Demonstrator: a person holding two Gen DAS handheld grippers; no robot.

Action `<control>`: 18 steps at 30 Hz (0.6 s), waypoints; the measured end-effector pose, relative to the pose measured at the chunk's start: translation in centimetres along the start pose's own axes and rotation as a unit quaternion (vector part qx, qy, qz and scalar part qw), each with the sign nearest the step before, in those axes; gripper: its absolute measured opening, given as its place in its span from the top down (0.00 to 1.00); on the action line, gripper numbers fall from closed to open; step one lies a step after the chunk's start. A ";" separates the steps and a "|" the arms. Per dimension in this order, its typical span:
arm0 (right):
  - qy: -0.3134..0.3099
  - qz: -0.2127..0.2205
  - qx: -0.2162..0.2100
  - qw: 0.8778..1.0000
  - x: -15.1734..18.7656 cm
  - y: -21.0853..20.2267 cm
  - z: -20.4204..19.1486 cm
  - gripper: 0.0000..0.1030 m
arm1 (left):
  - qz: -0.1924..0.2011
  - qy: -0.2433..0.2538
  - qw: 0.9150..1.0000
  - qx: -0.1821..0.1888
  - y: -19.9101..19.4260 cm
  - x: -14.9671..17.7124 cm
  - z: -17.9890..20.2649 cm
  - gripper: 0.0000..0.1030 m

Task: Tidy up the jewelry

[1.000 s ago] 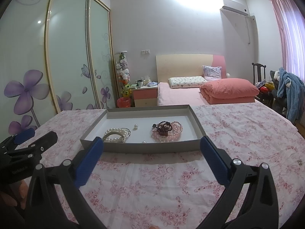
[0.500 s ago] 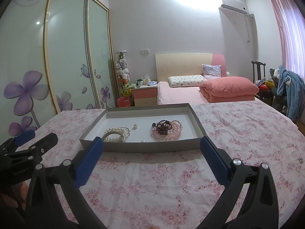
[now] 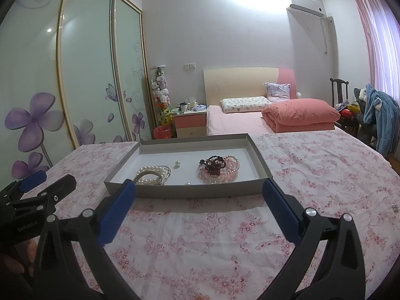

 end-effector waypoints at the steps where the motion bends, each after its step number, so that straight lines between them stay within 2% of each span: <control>1: 0.000 0.000 0.000 1.000 -0.1 0.0 0.1 0.04 | 0.000 0.000 1.000 0.000 0.0 0.0 0.0 0.02; 18: 0.001 0.000 0.000 1.000 0.0 0.0 0.0 0.04 | 0.003 0.001 1.000 -0.002 0.0 0.1 0.1 0.02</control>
Point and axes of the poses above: each gripper's, at about its wrist camera, not at the fingertips, and y roughly the way its jaws point, z to its right, x to its underside, the point moved 10 cm from there along y, roughly the way its jaws point, and after that the axes turned 6 degrees about -x, right-handed, at the moved point
